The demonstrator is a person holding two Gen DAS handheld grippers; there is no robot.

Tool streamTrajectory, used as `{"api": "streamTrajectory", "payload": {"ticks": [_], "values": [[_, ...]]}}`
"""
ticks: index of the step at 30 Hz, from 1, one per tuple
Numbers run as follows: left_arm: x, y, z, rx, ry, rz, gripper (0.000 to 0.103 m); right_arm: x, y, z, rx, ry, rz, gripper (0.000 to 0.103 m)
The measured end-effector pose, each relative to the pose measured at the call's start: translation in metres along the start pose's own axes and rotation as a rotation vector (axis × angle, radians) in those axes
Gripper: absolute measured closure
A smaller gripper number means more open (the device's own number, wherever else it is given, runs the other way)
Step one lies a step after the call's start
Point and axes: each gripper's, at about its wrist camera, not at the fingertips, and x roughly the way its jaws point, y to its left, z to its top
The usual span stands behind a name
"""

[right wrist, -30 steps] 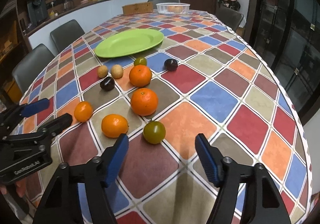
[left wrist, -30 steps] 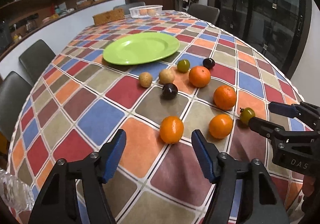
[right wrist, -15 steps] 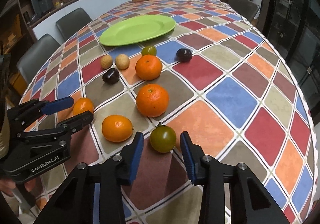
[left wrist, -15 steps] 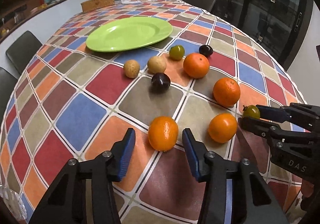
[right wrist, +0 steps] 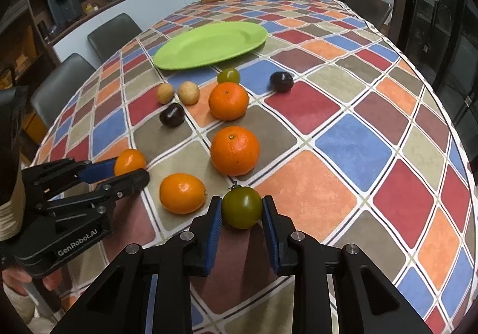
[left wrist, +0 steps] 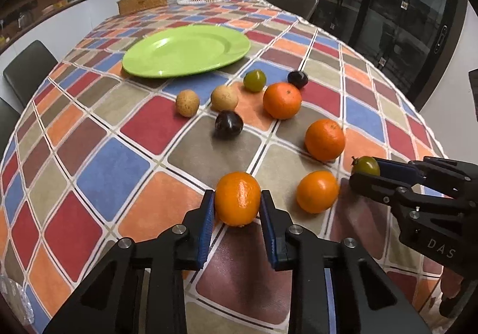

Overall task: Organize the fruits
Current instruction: 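Carry the orange with the left tool onto the green plate while the right tool places the tomato there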

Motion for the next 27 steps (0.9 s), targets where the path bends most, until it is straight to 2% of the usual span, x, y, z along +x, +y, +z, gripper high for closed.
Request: {"api": "streamTrajectory", "payload": {"ticks": [6, 13, 20, 27], "values": [[-0.024, 0.0, 0.012, 0.011, -0.067, 0.006, 0.074, -0.014, 0.007, 0.011, -0.017, -0.044, 0.046, 0.075], [-0.037, 0.01, 0.041, 0.028, -0.135, 0.028, 0.074, -0.024, 0.017, 0.046, -0.072, -0.122, 0.069, 0.075], [-0.035, 0.024, 0.072, 0.044, -0.165, 0.041, 0.074, -0.021, 0.022, 0.091, -0.121, -0.18, 0.078, 0.075], [-0.022, 0.045, 0.106, 0.034, -0.177, 0.042, 0.074, -0.004, 0.025, 0.132, -0.147, -0.18, 0.092, 0.075]]}}
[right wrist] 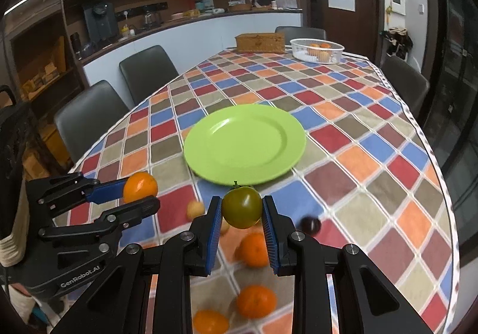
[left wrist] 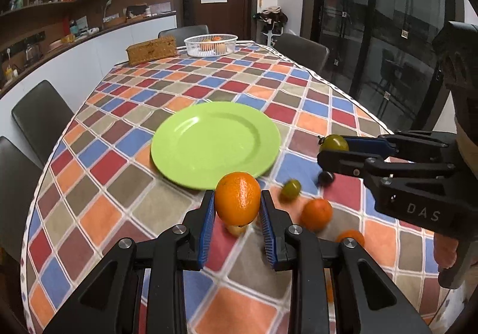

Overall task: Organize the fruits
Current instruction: 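Carry the orange with the left tool onto the green plate while the right tool places the tomato there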

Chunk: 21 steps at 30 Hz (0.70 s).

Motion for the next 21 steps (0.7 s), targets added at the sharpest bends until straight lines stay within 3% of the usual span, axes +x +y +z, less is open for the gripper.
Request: {"api": "streamTrajectory", "payload": {"ticks": [8, 21], "values": [[0.035, 0.02, 0.024, 0.0, 0.027, 0.0, 0.074, 0.047, -0.008, 0.029, -0.015, 0.059, 0.023, 0.075], [0.102, 0.045, 0.036, -0.057, 0.175, -0.05, 0.074, 0.118, -0.019, 0.049, 0.002, 0.185, 0.045, 0.075]]}}
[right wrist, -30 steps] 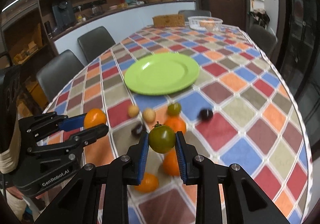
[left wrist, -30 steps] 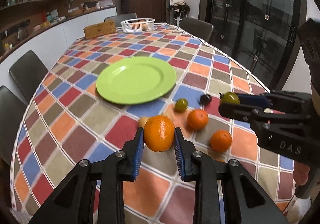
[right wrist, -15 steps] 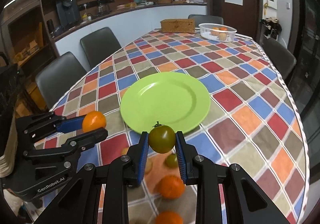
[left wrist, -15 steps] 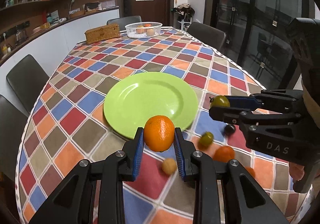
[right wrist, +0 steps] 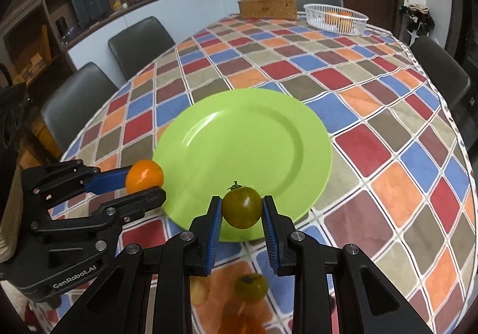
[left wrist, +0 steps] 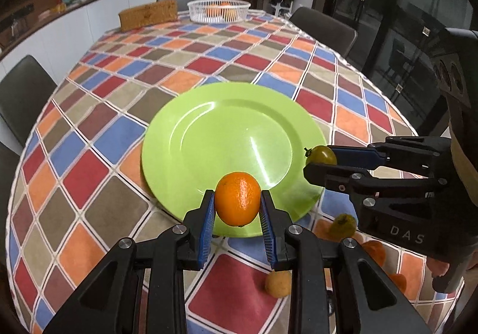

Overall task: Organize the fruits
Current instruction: 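Carry the orange with the left tool onto the green plate while the right tool places the tomato there, then move both open tools back toward the remaining fruits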

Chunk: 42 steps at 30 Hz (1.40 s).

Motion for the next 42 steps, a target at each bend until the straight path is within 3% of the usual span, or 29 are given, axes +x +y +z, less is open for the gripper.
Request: {"api": "streamTrajectory", "payload": {"ticks": [7, 17, 30, 42], "values": [[0.017, 0.005, 0.002, -0.015, 0.044, -0.005, 0.074, 0.021, 0.003, 0.006, -0.008, 0.044, -0.003, 0.075], [0.0, 0.004, 0.0, 0.002, 0.003, 0.051, 0.067, 0.012, 0.003, 0.002, -0.005, 0.023, -0.026, 0.069], [-0.087, -0.025, -0.021, 0.029, -0.131, 0.088, 0.063, -0.076, 0.022, -0.019, -0.06, -0.127, -0.028, 0.069], [-0.141, -0.067, -0.061, 0.028, -0.219, 0.068, 0.054, -0.135, 0.035, -0.065, -0.108, -0.19, 0.013, 0.069]]}}
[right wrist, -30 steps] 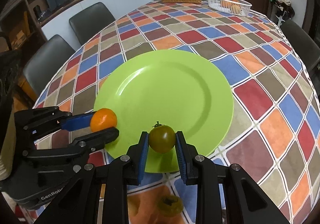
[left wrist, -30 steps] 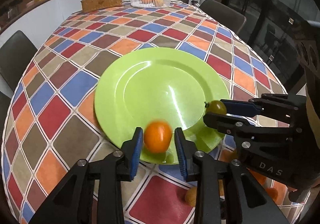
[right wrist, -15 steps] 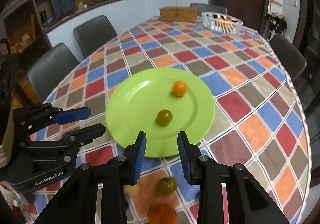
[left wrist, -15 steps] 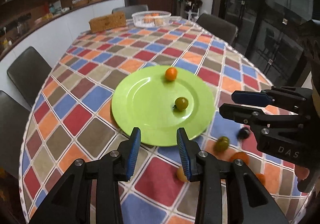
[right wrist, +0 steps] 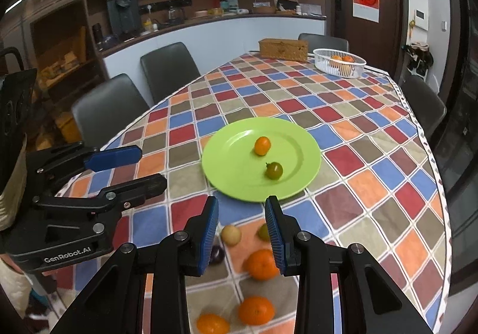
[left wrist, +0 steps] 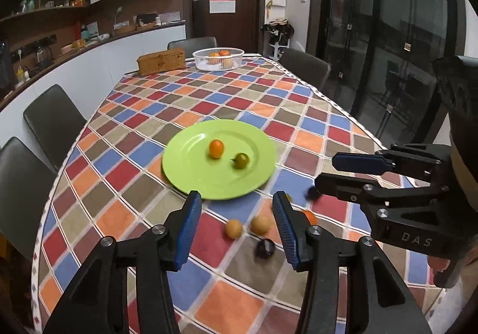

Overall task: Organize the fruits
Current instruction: 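Move both open tools back toward the remaining fruits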

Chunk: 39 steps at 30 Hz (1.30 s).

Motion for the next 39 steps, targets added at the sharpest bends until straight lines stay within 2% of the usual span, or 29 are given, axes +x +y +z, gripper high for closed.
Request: {"api": "streamTrajectory", "payload": {"ticks": [4, 16, 21, 24, 39], "values": [[-0.011, -0.015, -0.015, 0.003, -0.009, 0.004, 0.048, -0.012, 0.0, -0.014, -0.018, 0.001, 0.008, 0.069], [-0.01, -0.059, -0.066, 0.034, 0.037, -0.028, 0.047, -0.023, -0.008, -0.065, -0.125, 0.068, -0.003, 0.069], [-0.002, -0.073, -0.085, 0.062, 0.075, -0.054, 0.047, -0.022, -0.009, -0.083, -0.176, 0.091, -0.005, 0.069], [0.004, -0.079, -0.091, 0.076, 0.089, -0.069, 0.047, -0.018, -0.009, -0.093, -0.192, 0.11, 0.013, 0.06], [0.045, -0.088, -0.113, 0.112, 0.182, -0.115, 0.047, 0.012, -0.02, -0.118, -0.212, 0.206, 0.044, 0.06]]}}
